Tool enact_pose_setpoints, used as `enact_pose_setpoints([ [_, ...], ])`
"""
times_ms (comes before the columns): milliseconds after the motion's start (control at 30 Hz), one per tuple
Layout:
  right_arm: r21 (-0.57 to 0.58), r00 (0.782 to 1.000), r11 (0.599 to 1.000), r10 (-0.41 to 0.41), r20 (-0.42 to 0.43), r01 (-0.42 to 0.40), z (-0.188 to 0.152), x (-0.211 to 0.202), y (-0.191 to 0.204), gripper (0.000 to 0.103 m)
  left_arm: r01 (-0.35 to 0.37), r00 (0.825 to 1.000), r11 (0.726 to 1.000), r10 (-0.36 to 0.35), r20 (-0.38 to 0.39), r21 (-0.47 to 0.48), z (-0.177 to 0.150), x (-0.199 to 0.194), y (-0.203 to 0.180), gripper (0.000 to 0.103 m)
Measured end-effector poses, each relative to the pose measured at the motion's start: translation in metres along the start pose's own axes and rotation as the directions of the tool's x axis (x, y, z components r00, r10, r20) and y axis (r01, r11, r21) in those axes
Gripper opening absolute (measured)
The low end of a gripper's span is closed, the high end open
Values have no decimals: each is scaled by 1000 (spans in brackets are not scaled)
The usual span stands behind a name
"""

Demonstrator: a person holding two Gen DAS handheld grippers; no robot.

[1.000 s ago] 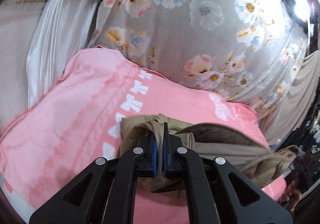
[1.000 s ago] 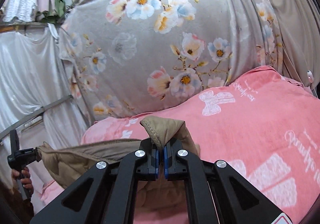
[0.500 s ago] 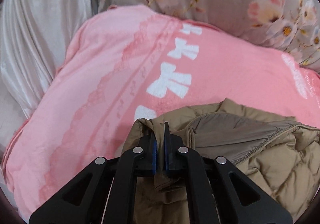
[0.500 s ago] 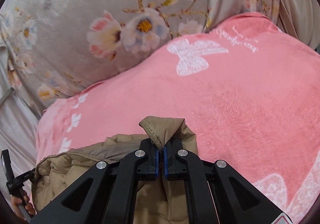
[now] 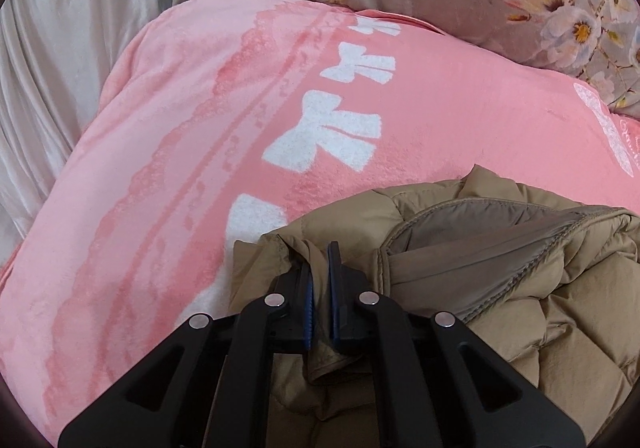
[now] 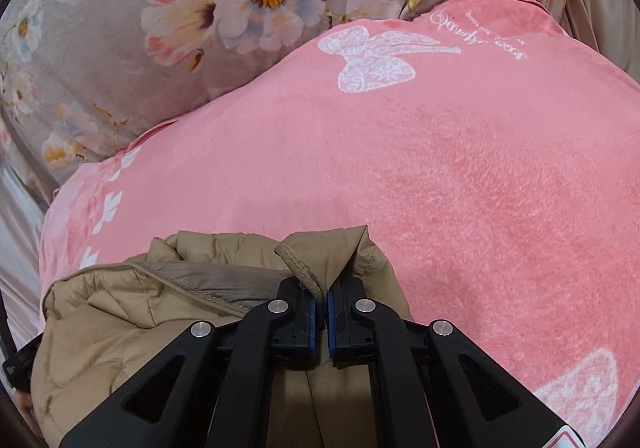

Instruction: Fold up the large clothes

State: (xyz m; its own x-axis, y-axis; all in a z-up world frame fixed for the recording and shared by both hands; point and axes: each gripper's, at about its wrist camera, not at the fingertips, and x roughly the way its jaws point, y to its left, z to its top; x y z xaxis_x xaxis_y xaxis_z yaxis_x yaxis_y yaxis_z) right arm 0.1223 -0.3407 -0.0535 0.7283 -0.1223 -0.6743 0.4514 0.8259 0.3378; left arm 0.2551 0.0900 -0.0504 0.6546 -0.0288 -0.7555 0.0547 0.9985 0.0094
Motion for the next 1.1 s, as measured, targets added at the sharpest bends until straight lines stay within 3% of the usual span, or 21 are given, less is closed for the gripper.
enact_pose_setpoints([
  [200, 3, 1000, 1000, 0, -20, 0, -4, 8, -1, 2, 27, 1000, 999, -26, 16, -29, -4, 6, 2, 7],
  [333, 58, 997, 996, 76, -23, -75, -1, 2, -12, 9, 83, 996, 995, -81, 27, -64, -4, 1, 12, 7],
  [400, 108, 993, 988, 115, -9, -113, 3, -14, -24, 33, 124, 991, 988, -119, 53, -88, -2, -13, 25, 13],
  [467, 156, 987, 976, 144, 68, -153, 7, -43, -40, 52, 115, 987, 990, -104, 125, -86, 2, -42, 44, 39],
  [500, 174, 981, 971, 145, 127, -166, 10, -65, -51, 55, 73, 983, 994, -57, 175, -87, 3, -57, 52, 67],
  [533, 181, 977, 969, 140, 158, -168, 12, -79, -57, 55, 37, 970, 996, -16, 243, -85, 4, -75, 60, 80],
  [567, 180, 976, 970, 129, 177, -161, 13, -90, -60, 55, 23, 959, 997, 0, 282, -78, 5, -88, 66, 81],
  [633, 119, 972, 986, 89, 217, -116, 16, -119, -50, 48, -4, 951, 998, 22, 309, -58, 14, -114, 75, 76],
  [667, 78, 971, 992, 80, 225, -99, 17, -125, -39, 38, 2, 949, 999, 13, 314, -48, 19, -124, 73, 70],
  [767, -88, 974, 994, 87, 210, -69, 15, -132, 21, 18, 59, 955, 998, -54, 291, -7, 30, -138, 49, 60],
  [800, -144, 978, 986, 112, 179, -86, 13, -126, 48, 10, 92, 961, 995, -96, 261, 27, 33, -137, 29, 52],
  [867, -206, 979, 968, 167, 113, -142, 6, -109, 86, 5, 132, 969, 988, -145, 200, 75, 34, -131, -6, 37],
  [900, -239, 981, 959, 178, 78, -155, -2, -97, 106, 5, 151, 972, 983, -167, 165, 101, 32, -122, -29, 34],
  [1000, -317, 989, 940, 142, 31, -125, -12, -67, 146, 4, 174, 979, 975, -187, 82, 141, 28, -94, -79, 32],
  [1100, -343, 994, 933, 104, -30, -108, -17, -33, 161, 4, 157, 984, 972, -169, 53, 178, 23, -72, -114, 32],
])
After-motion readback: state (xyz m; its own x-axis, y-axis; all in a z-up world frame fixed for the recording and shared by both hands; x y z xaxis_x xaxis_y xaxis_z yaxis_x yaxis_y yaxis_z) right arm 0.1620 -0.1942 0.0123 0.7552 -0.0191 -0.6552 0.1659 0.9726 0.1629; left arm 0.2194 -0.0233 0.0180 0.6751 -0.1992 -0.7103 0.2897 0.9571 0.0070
